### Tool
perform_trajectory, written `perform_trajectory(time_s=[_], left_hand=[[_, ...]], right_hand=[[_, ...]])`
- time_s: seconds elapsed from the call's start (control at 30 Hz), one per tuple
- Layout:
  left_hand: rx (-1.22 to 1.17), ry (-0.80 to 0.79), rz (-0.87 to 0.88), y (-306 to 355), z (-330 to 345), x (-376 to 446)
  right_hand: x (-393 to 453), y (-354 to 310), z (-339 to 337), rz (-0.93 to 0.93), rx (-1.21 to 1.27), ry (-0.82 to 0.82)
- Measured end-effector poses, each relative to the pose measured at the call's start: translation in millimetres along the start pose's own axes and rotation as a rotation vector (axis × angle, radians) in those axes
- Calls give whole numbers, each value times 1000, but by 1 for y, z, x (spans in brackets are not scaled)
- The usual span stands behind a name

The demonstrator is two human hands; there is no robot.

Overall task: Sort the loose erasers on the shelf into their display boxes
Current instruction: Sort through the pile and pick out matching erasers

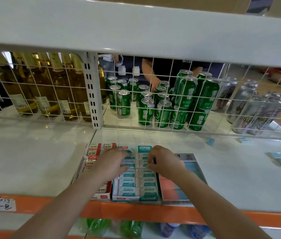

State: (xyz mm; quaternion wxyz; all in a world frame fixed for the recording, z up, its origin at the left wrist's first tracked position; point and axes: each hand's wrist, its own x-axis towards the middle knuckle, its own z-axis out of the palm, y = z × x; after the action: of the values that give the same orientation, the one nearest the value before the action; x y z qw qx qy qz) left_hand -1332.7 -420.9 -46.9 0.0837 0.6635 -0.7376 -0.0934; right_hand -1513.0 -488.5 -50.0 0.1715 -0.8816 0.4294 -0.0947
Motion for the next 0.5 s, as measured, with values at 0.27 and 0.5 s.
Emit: perform_trajectory(time_s=[0.27,0.5], left_hand=[[63,-22,-6,-1,1,6],[-78,38,6,38,-1,22]], right_hand=[[-2,4,5,-19,49,51],[-24,30,-21,83,26,151]])
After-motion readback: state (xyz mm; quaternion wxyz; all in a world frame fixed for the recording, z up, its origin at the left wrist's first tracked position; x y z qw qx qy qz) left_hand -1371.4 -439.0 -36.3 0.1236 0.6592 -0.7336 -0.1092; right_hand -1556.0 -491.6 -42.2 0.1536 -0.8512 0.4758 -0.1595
